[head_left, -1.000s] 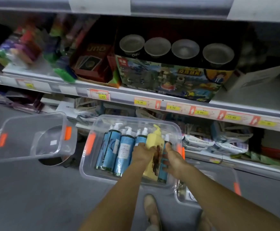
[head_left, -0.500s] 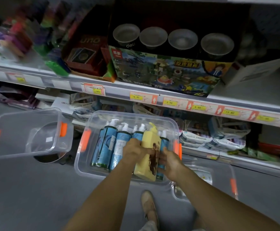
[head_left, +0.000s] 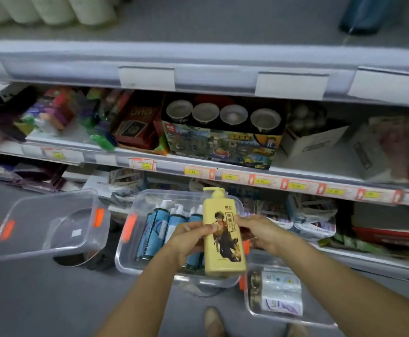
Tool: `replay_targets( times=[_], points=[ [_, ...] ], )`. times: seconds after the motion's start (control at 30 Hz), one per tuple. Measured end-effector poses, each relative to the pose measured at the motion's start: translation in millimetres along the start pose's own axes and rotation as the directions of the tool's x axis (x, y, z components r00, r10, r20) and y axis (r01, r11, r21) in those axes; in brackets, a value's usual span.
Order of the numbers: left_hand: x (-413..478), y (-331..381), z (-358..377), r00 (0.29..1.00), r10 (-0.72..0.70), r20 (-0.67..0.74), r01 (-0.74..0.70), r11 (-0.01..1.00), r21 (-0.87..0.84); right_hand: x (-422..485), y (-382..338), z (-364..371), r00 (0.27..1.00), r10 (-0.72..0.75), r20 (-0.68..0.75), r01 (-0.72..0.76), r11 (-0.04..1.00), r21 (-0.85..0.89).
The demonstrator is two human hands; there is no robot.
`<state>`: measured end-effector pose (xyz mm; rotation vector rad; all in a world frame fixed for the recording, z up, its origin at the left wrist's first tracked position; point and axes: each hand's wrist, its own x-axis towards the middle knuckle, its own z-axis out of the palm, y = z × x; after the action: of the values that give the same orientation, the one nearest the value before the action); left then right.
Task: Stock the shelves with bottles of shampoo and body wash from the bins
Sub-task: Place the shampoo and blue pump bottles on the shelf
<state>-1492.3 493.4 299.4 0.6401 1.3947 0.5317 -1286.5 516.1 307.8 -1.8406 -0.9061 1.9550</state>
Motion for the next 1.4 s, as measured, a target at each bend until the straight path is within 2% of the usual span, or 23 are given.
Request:
replay_targets(
  times=[0.07,0.23,0.63,1.07,1.2,1.4],
  points=[
    [-12.5,18.4,15.1,0.998,0.052,0.032,-0.054,0.998,0.045,-18.0,-7.7,-14.8,0.999,-0.042,0.002,0.042,0.998,0.040],
    [-34.9,63.0,51.8,0.978,0.173,0.117,-0.186,0.976,0.111,-64.8,-24.4,-42.0,0.987,-0.160,0.003,0.153,0.951,0.270],
    [-85.6,127.4,138.1,0.870,0.362,0.333,-0.424,0.896,0.132,-164.6,-29.5,-121.3,0.891,-0.419,-0.173,0.451,0.859,0.241],
    [-132.6,173.4,237.1,0.724,0.577,0.378,-0.649,0.755,0.092,-239.6,-45.6,-210.9,0.728,-0.629,-0.272,0.685,0.674,0.276],
    [-147.9,193.6,280.3,0.665,0.656,0.357,-0.720,0.690,0.072,-257.0,-56.7,-248.4,0.682,-0.665,-0.304,0.731,0.635,0.250],
    [-157.5,226.5,341.0,0.627,0.718,0.301,-0.765,0.640,0.067,-276.7,-81.9,-299.1,0.611,-0.692,-0.385,0.789,0.576,0.216]
  ],
)
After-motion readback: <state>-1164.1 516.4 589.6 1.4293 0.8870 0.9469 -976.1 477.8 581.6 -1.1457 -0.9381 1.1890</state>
